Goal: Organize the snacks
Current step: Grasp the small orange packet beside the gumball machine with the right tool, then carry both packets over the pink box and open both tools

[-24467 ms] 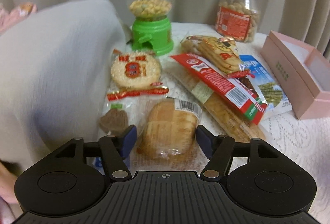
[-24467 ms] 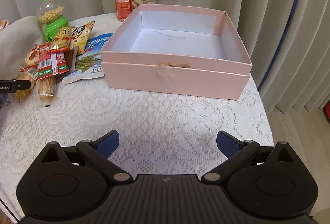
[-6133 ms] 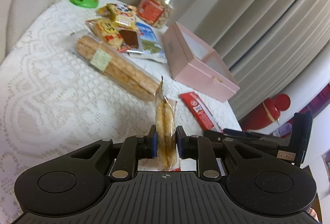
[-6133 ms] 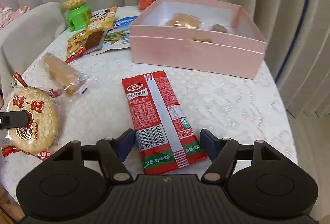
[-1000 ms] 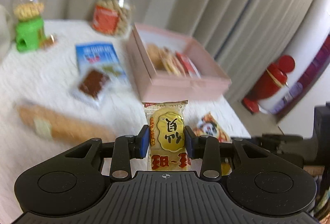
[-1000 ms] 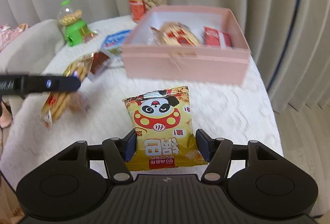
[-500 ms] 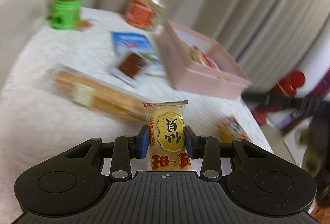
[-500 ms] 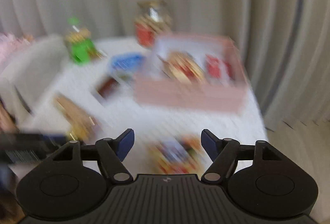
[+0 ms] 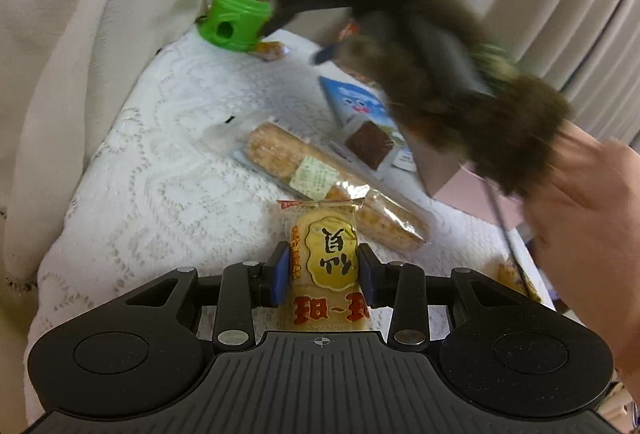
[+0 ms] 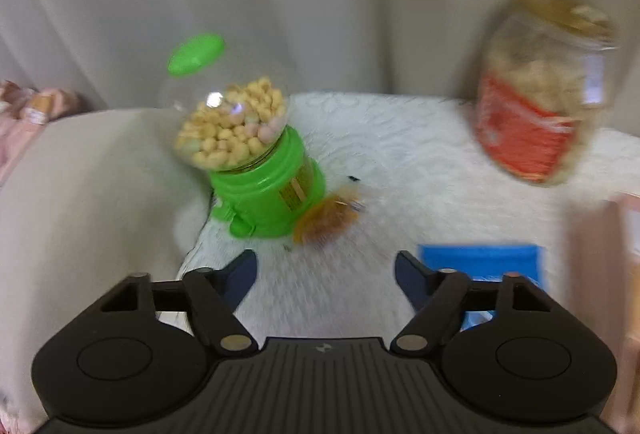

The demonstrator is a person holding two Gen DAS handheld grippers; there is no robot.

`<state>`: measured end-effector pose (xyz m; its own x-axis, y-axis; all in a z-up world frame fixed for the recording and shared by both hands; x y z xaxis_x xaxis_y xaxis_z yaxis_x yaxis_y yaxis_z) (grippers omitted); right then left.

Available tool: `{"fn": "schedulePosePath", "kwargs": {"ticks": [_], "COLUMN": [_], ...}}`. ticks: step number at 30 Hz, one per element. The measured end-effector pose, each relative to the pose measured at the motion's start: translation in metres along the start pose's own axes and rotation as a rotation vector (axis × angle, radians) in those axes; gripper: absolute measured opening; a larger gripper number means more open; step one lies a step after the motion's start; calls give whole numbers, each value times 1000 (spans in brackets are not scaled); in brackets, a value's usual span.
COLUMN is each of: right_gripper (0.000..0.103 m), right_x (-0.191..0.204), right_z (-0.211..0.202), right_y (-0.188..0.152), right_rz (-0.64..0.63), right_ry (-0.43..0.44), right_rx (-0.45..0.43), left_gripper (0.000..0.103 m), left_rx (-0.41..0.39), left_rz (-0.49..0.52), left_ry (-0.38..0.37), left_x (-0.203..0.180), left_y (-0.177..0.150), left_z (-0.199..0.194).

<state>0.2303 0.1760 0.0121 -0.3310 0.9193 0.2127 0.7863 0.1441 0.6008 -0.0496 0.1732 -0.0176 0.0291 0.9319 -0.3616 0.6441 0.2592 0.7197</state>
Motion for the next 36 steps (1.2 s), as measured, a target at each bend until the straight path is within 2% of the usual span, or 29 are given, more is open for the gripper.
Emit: {"fn": "schedulePosePath", "kwargs": {"ticks": [3,5,6,8,13,15,17,19,20,21,23,25,27,28,29,30,33,36], "right_gripper": [57,38,34,18,17,18,23,48,55,57,57,56,51,44,29,25,25,24], "right_x": [5,5,4,0,-15,-18,-20,-22,-20,-18,-11,-7,-6,-6,-7,-10,-19,-21], "right_z": [29,38,39,33,5,-2,-4,4,9,17,30,41,45,44,43,40,27,3], "right_y": [7,8,7,3,-22,-24,-18,-7,-3,5,14,18,19,20,20,21,20,6], "right_rz": [-10,-6,-11,-35,-51,-44,-18,14,33,40,21,0,-21,-32,-34,-32,-11,-49], "right_ry": [-55,-63,-71,-86,-71,-89,-108,-119,-115,-111,-96,-126,-149,-151,-151,-146,-137,-144], "right_rx": [25,39,43,46,105,85,45,9,-9,-21,-31,-34,-34,-36,-33,-22,19,42], "left_gripper": [40,40,40,40,40,40,40,40,40,40,40,40,40,40,40,40,40,40], "left_rx": [6,5,6,4,-5,-5,-4,-4,-4,-4,-4,-6,-5,-4,-3,-3,0,7], "left_rz": [1,8,7,-6,-41,-37,-30,-30,-31,-32,-28,-24,-26,-27,-27,-26,-23,-24], "left_ry": [-30,-37,-46,-62,-90,-87,-83,-84,-85,-85,-82,-82,-85,-85,-84,-81,-73,-69], "left_x": [-2,-3,-3,-1,4,2,2,2,2,2,1,1,2,2,1,1,0,-2], "left_y": [-2,-2,-3,-4,-5,-4,-5,-6,-6,-6,-6,-6,-6,-5,-5,-5,-5,-4], "left_z": [4,4,4,3,6,8,8,7,7,7,8,9,9,9,9,9,9,8]}}
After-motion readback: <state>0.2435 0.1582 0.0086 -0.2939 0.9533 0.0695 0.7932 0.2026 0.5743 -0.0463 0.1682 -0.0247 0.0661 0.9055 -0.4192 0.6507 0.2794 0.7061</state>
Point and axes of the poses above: each gripper's, at about its wrist camera, not at the fingertips, and z roughly the way its jaws point, x to its left, y to its top, the point moved 5 cm from there along z, roughly the way its jaws point, and after that the axes turned 8 degrees about z, right-handed, at the moved point
